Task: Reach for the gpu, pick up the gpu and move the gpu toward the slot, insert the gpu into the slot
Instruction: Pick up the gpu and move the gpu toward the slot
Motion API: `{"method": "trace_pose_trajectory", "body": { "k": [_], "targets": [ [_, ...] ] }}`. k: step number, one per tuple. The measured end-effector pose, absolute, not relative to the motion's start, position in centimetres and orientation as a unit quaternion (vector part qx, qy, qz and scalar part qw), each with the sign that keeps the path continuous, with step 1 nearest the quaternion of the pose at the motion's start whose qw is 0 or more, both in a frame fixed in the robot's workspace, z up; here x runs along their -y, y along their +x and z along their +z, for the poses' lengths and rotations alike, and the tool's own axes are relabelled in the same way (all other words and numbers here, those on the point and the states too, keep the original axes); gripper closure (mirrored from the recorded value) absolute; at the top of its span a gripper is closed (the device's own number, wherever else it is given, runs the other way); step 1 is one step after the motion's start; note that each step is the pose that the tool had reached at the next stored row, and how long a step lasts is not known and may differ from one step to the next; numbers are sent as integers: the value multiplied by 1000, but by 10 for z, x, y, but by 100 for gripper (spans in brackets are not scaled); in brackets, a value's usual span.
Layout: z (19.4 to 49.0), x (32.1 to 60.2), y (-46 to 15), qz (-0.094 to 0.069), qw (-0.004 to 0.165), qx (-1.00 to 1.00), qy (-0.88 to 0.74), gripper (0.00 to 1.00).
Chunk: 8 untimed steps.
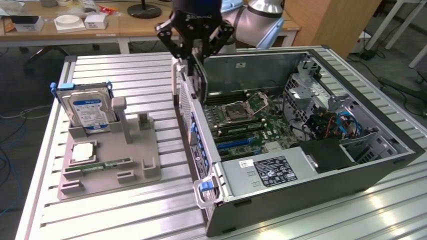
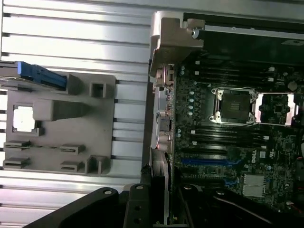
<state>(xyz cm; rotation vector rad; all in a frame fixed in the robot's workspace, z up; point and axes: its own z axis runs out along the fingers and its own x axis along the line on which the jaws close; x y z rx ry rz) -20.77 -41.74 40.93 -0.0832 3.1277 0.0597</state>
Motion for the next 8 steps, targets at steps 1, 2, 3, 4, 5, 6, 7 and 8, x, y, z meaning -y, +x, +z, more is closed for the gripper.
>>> {"method": "trace_pose_trajectory", "body": {
  "k": [1,2,3,4,5,6,7,8],
  "targets": [
    [409,417,-203,19,6,-999,-27,73],
    [408,417,-199,19,6,-999,-27,73],
    [408,417,-194,19,6,-999,-27,73],
    [408,417,-190,19,6,-999,-27,73],
    [408,417,-185,19,6,-999,-27,73],
    [408,417,-181,19,6,-999,-27,73],
    [408,417,-178,19,6,-999,-27,73],
    [408,417,-176,19,6,-999,-27,73]
  ]
}}
